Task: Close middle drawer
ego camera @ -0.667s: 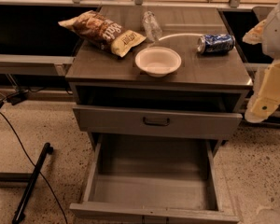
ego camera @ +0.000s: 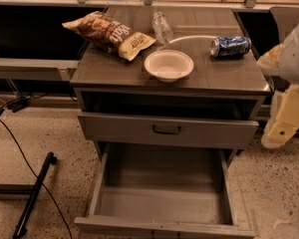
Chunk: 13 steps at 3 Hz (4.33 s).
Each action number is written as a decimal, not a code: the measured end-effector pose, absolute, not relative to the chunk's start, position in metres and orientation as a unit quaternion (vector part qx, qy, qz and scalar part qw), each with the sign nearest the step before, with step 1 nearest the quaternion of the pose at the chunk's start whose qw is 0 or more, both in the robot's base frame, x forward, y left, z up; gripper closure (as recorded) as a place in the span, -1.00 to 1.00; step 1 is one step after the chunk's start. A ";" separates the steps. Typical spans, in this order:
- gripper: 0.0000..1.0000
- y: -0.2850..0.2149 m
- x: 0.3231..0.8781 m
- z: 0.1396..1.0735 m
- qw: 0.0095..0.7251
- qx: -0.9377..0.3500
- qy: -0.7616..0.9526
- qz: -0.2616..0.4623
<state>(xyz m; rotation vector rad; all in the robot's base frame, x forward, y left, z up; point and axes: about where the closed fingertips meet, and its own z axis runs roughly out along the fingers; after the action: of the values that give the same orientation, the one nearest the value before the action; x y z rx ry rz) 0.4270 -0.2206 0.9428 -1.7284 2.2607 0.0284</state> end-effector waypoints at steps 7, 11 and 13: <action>-1.00 -0.127 0.304 0.760 0.246 -0.692 0.675 0.072; -1.00 -0.139 0.332 0.593 0.302 -0.657 0.671 0.162; -1.00 -0.138 0.329 0.549 0.346 -0.655 0.638 0.212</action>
Offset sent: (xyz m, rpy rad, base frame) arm -0.0783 -0.0235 -0.0875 0.2481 -0.0057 0.3639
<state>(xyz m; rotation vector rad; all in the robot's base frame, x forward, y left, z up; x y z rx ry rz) 0.3288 -0.1376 0.5491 -1.6993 1.6560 0.5495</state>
